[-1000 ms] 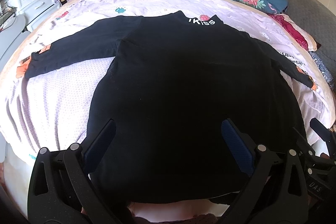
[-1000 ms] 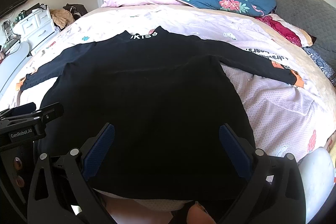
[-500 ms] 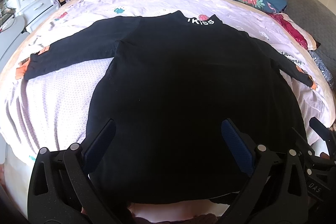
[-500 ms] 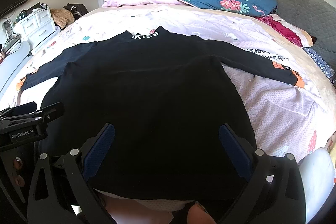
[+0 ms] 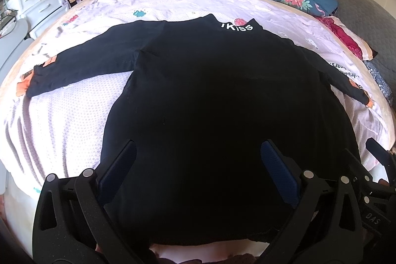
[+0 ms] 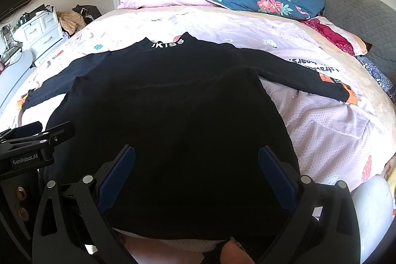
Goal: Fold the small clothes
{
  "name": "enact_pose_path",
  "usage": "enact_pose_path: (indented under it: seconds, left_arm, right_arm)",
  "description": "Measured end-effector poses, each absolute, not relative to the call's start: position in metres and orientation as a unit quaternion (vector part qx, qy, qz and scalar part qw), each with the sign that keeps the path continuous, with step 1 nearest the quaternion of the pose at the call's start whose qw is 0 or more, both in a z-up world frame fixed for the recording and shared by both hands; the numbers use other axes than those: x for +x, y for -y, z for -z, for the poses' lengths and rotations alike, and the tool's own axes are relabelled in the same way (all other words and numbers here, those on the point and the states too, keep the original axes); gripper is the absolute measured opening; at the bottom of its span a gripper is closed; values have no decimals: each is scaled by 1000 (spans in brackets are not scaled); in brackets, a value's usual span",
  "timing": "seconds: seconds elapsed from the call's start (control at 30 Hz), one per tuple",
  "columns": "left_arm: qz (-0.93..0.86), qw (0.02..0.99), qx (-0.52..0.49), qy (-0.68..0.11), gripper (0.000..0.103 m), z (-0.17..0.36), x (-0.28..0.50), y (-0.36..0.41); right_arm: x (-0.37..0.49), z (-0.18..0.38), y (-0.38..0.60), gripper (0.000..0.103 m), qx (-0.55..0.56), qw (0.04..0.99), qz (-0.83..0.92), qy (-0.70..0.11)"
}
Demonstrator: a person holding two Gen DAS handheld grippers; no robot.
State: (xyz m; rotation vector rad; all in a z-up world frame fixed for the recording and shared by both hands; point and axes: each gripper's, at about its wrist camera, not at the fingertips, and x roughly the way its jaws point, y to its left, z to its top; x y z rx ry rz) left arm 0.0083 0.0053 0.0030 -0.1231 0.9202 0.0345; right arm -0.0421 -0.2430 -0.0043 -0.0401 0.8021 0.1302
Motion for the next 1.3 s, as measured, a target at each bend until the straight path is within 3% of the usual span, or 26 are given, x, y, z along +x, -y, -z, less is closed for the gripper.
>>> enact_pose_path:
  seconds: [1.3]
  left_arm:
    - [-37,892,-98,-439,94,-37,86,-37]
  right_arm:
    - [53,-25,228,99,0,920,-50,-389]
